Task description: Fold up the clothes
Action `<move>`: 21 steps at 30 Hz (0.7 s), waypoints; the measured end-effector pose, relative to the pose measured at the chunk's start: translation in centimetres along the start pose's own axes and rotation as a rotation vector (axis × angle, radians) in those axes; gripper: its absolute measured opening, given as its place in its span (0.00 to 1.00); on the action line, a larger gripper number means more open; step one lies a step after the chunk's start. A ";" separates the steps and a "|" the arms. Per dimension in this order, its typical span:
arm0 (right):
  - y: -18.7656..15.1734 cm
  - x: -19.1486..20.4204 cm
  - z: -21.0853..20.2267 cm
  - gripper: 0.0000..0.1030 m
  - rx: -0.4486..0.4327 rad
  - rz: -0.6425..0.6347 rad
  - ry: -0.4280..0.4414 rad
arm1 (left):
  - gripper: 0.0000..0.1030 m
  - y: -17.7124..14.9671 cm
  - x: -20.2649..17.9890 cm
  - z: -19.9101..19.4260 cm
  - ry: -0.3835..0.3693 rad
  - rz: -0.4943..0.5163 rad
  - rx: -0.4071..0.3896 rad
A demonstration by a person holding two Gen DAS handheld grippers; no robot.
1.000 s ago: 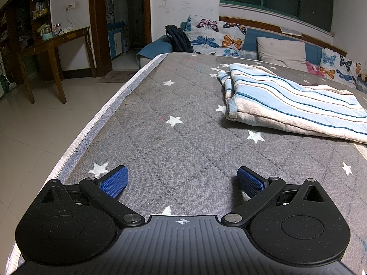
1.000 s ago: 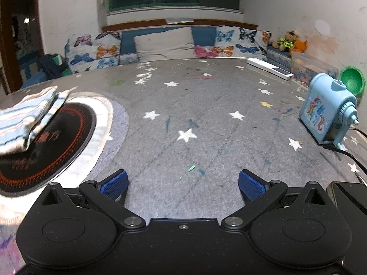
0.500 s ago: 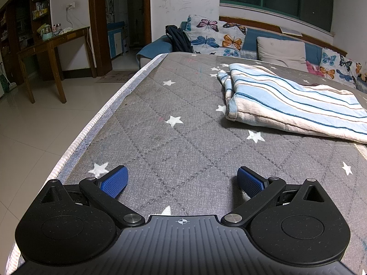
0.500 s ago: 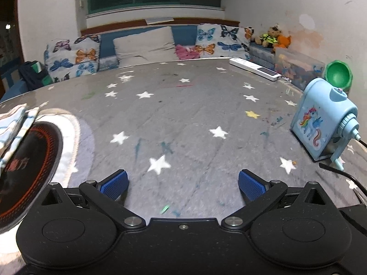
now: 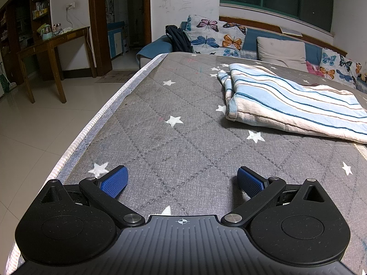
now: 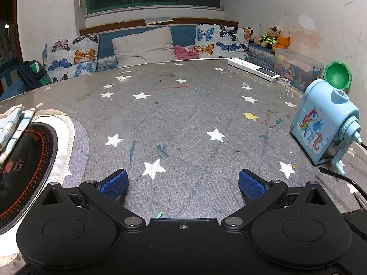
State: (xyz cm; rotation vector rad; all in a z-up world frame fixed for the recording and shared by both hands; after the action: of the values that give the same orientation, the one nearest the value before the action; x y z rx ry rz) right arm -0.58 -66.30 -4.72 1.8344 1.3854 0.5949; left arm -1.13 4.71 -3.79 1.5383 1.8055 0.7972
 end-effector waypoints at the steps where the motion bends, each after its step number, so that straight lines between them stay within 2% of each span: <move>1: 0.0 0.0 0.0 1.00 -0.001 -0.002 -0.001 | 0.99 0.0 0.0 0.0 0.000 0.000 0.000; 10: -0.1 -1.3 -0.1 1.00 -0.005 0.007 0.006 | 0.99 0.0 0.0 0.0 0.000 0.000 0.000; 21: -0.1 -1.2 -0.2 1.00 -0.006 0.004 0.004 | 0.99 0.1 0.2 0.0 0.017 -0.011 -0.003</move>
State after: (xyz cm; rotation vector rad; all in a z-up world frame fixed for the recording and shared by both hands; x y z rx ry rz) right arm -1.18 -67.34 -4.62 1.8327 1.3818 0.6042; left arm -1.09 4.95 -3.75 1.5230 1.8230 0.8096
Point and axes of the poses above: each gripper's, at about its wrist camera, not at the fingertips, and z roughly the way its jaws point, x to its left, y to its top, the point moved 8 cm from there along z, roughly the way its jaws point, and after that the axes turned 6 degrees about -z, right-handed, at the moved point
